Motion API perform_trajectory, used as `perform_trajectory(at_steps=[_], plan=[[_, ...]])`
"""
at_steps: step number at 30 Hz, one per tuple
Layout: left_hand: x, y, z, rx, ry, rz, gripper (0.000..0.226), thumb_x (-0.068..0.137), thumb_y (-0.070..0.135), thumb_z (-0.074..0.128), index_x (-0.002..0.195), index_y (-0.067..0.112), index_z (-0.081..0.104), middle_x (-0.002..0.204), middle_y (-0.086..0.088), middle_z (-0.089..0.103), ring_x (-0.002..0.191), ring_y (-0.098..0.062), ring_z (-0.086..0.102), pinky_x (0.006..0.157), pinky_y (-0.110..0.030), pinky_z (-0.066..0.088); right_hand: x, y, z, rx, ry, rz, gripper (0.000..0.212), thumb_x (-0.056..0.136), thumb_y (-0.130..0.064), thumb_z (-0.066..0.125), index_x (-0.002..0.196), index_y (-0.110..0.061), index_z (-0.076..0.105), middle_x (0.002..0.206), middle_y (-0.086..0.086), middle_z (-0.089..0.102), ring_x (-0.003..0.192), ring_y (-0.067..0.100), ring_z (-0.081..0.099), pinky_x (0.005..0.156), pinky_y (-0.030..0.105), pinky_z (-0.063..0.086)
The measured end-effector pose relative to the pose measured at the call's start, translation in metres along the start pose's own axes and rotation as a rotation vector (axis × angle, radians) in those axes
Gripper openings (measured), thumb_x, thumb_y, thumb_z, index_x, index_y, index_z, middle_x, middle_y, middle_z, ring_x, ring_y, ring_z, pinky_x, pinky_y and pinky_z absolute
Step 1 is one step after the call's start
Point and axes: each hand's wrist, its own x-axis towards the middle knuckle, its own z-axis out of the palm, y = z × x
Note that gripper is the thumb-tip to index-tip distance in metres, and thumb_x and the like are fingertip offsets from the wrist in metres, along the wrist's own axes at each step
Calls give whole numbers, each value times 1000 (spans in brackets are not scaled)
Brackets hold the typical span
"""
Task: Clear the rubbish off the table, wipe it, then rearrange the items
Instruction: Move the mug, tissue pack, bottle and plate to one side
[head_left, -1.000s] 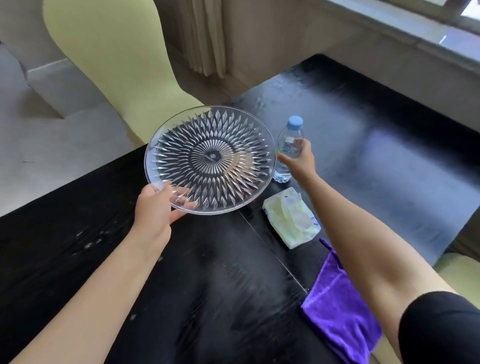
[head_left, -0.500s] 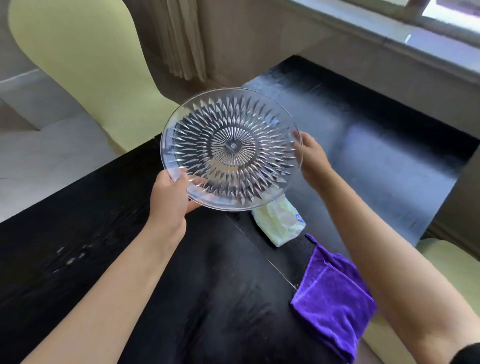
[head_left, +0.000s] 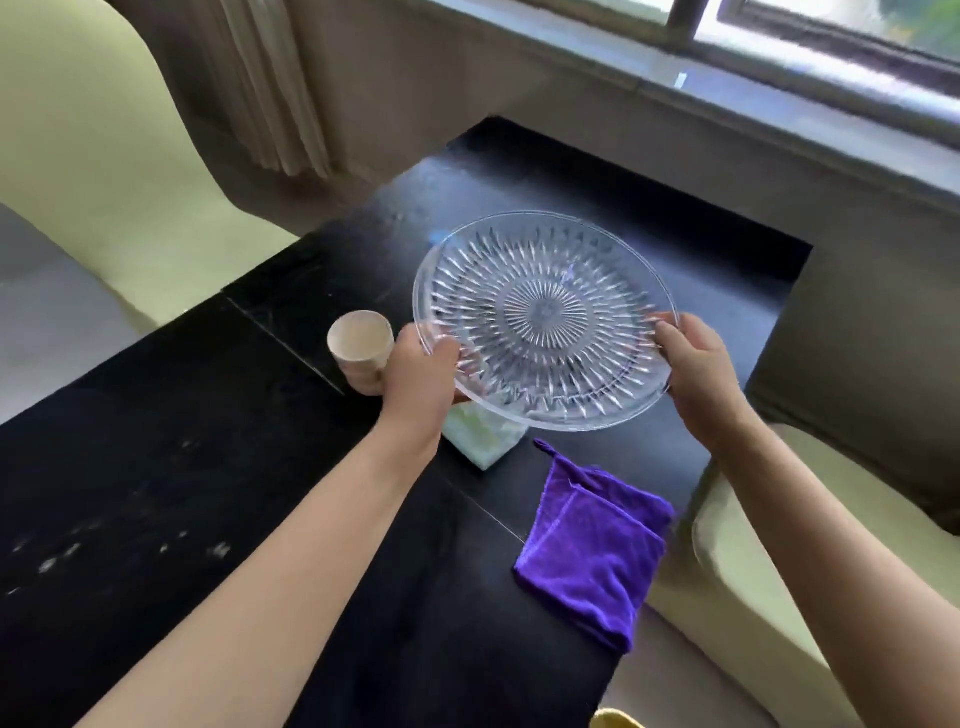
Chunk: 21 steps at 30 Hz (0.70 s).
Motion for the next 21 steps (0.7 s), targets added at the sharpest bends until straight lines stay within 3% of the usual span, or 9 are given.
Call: perform_trajectory(at_steps=[3, 5, 7, 10, 13, 15, 18, 21], plan=[[-3, -16, 26, 46, -153, -25, 29, 87, 8, 52, 116, 8, 55, 114, -12, 66, 102, -28, 64, 88, -44, 54, -5, 28, -27, 43, 96, 46, 20, 92, -5, 42, 88, -8, 62, 74, 4, 60, 67, 13, 55, 63, 24, 45], [-4, -27, 41, -2, -295, -51, 30, 89, 6, 51, 118, 7, 55, 108, -12, 67, 86, -21, 68, 69, -30, 59, -3, 48, -42, 51, 155, 89, 18, 92, -6, 43, 87, -6, 61, 70, 7, 56, 63, 15, 51, 56, 25, 43], [-3, -37, 54, -2, -363, -96, 32, 90, 5, 50, 121, 8, 54, 98, -12, 67, 72, -17, 65, 60, -25, 58, 2, 67, -52, 32, 222, 128, 11, 92, -8, 43, 90, -7, 55, 69, 9, 47, 64, 22, 43, 55, 30, 34], [3, -62, 72, 62, -378, -166, 36, 90, 6, 50, 125, 7, 50, 93, -13, 61, 69, -19, 59, 67, -32, 58, 8, 95, -60, 11, 286, 171, 12, 91, -7, 41, 84, -8, 52, 71, 10, 42, 68, 22, 39, 57, 31, 31], [2, -99, 79, 200, -381, -232, 36, 89, 8, 51, 125, 5, 48, 89, -8, 57, 72, -19, 58, 70, -34, 56, 15, 116, -57, 49, 357, 249, 25, 88, 0, 36, 69, -8, 50, 57, 5, 44, 48, 15, 43, 42, 22, 37], [-2, -126, 75, 450, -407, -222, 37, 87, 13, 53, 124, 8, 52, 98, -9, 61, 86, -24, 61, 86, -39, 53, 23, 128, -53, 83, 398, 311, 24, 89, 1, 33, 72, -7, 48, 54, 2, 45, 45, 14, 47, 35, 18, 38], [-12, -162, 61, 883, -472, -200, 43, 85, 20, 53, 128, 14, 50, 123, -10, 57, 113, -26, 55, 97, -34, 44, 33, 144, -46, 56, 443, 365, 20, 91, -4, 31, 77, -14, 42, 68, 1, 41, 59, 14, 44, 43, 23, 40], [-23, -184, 55, 992, -471, -206, 52, 83, 22, 56, 132, 13, 43, 131, -13, 45, 120, -29, 47, 101, -36, 41, 40, 156, -41, -27, 492, 350, 22, 90, -3, 32, 75, -15, 41, 69, -1, 39, 58, 11, 40, 32, 10, 34]])
